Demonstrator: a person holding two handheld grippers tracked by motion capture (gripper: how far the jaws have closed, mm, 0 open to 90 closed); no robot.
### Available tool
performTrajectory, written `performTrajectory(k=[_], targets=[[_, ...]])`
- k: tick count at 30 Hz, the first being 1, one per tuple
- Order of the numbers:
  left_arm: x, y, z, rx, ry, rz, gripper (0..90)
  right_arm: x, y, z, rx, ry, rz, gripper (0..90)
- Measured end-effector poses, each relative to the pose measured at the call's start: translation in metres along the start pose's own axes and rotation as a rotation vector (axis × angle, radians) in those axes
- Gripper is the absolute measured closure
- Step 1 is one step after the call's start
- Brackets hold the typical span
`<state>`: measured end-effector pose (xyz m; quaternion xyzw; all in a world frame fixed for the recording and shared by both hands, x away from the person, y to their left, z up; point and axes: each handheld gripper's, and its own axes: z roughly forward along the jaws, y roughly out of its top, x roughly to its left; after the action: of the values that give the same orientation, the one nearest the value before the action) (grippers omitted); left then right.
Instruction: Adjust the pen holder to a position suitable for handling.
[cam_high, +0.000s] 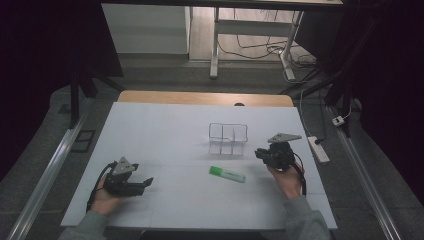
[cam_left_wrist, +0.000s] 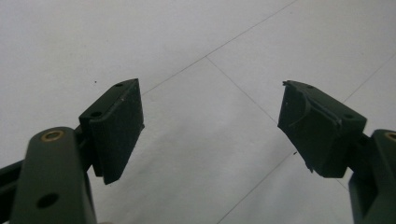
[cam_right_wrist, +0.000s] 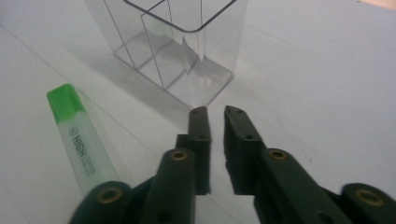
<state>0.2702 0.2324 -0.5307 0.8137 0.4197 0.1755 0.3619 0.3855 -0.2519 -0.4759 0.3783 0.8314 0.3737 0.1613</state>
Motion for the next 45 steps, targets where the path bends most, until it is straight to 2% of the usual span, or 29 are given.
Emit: performTrajectory(k=[4,13,21,27,31,40,45], targets=[[0.0,0.0,0.0,0.002,0.0,0.002,22.0,-0.002,0.005,0.009,0.016,0.015,0.02,89.0],[0.0,-0.001,0.001,0.011,0.001,0.01,22.0,-0.011,0.017,0.037,0.054,0.01,0.084,89.2],[-0.001,0.0,0.004,0.021,-0.001,0.018,21.9,-0.015,0.018,0.046,0.037,0.011,0.109,89.2],[-0.001,0.0,0.004,0.02,0.001,0.017,21.9,-0.015,0.019,0.05,0.039,0.021,0.113,89.2],[-0.001,0.0,0.004,0.019,0.0,0.018,21.9,-0.011,0.021,0.054,0.055,0.003,0.083,89.2],[-0.001,0.0,0.003,0.016,0.006,0.014,21.9,-0.009,0.022,0.056,0.057,-0.012,0.079,89.2],[-0.001,0.0,0.004,0.02,0.002,0.015,21.9,-0.005,0.023,0.059,0.059,-0.001,0.081,89.2]])
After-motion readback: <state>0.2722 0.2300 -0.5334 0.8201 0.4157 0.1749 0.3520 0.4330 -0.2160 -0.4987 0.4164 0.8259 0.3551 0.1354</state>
